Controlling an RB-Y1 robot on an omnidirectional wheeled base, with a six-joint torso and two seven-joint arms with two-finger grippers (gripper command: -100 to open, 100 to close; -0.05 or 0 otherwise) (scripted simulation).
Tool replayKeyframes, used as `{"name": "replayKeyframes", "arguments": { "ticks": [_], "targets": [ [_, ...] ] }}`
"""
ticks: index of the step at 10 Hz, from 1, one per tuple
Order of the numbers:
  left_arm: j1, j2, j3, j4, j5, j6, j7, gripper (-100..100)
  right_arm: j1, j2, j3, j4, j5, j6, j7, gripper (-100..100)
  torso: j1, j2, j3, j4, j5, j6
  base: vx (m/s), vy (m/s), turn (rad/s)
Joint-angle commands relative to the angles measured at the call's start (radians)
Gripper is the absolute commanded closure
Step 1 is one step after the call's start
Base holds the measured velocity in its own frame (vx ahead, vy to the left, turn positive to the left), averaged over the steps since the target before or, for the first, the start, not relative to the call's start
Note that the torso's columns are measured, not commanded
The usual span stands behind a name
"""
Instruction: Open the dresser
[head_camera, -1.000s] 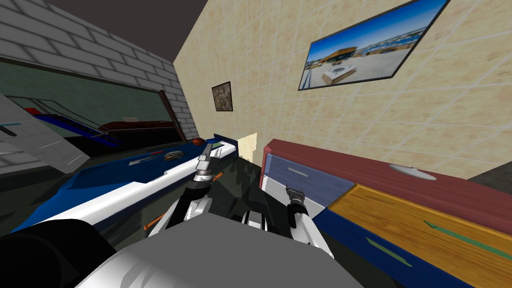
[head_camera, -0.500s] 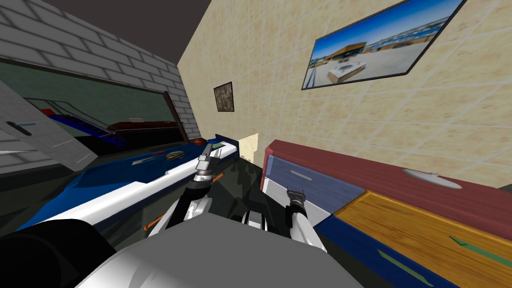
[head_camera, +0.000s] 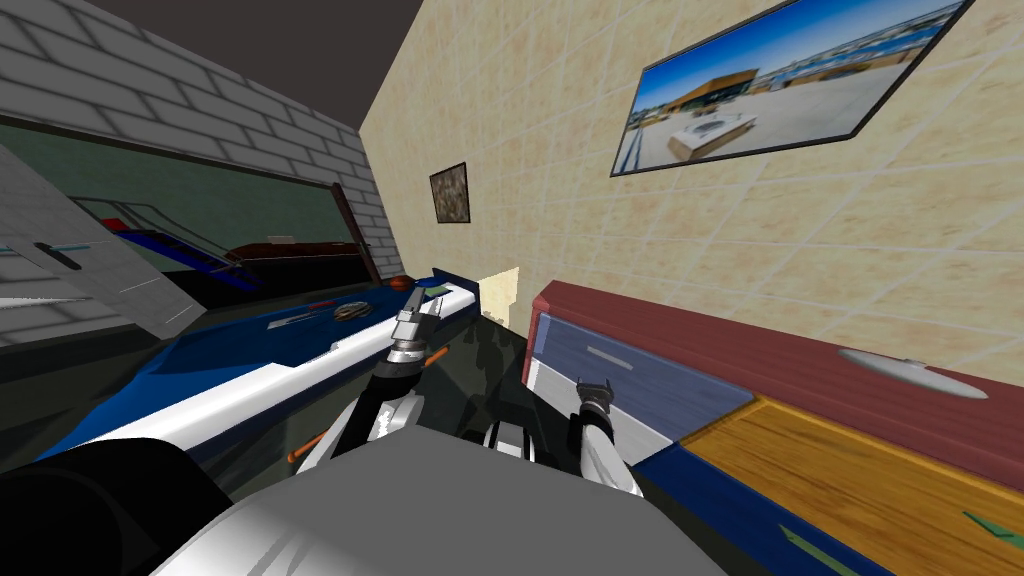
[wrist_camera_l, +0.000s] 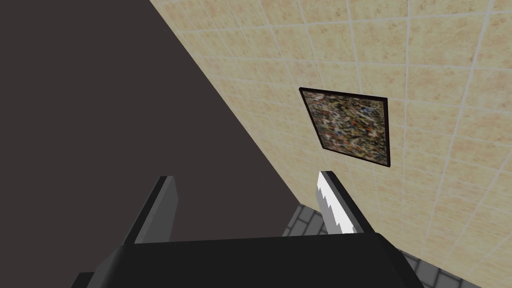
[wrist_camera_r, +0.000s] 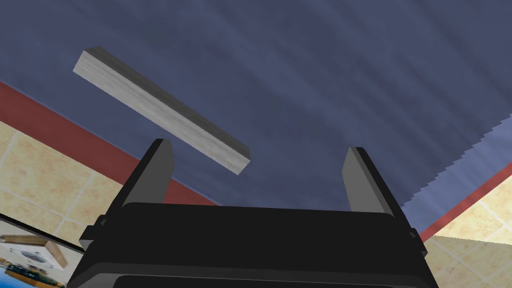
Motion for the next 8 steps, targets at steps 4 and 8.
{"name": "replayKeyframes", "arguments": {
  "ticks": [4, 8],
  "targets": [
    [0.0, 0.0, 0.0, 0.0, 0.0, 0.0, 0.0, 0, -0.037, -0.014, 0.034, 0.102, 0.155, 0.109, 0.068, -100, 0.0, 0.0, 0.0, 0.0, 0.0, 0.0, 0.054, 0.001, 0.033],
    [0.0, 0.0, 0.0, 0.0, 0.0, 0.0, 0.0, 0, -0.058, -0.027, 0.052, 0.159, 0.252, 0.168, 0.103, -100, 0.0, -0.001, -0.001, 0.0, 0.0, 0.0, 0.054, 0.005, 0.038]
  ]
}}
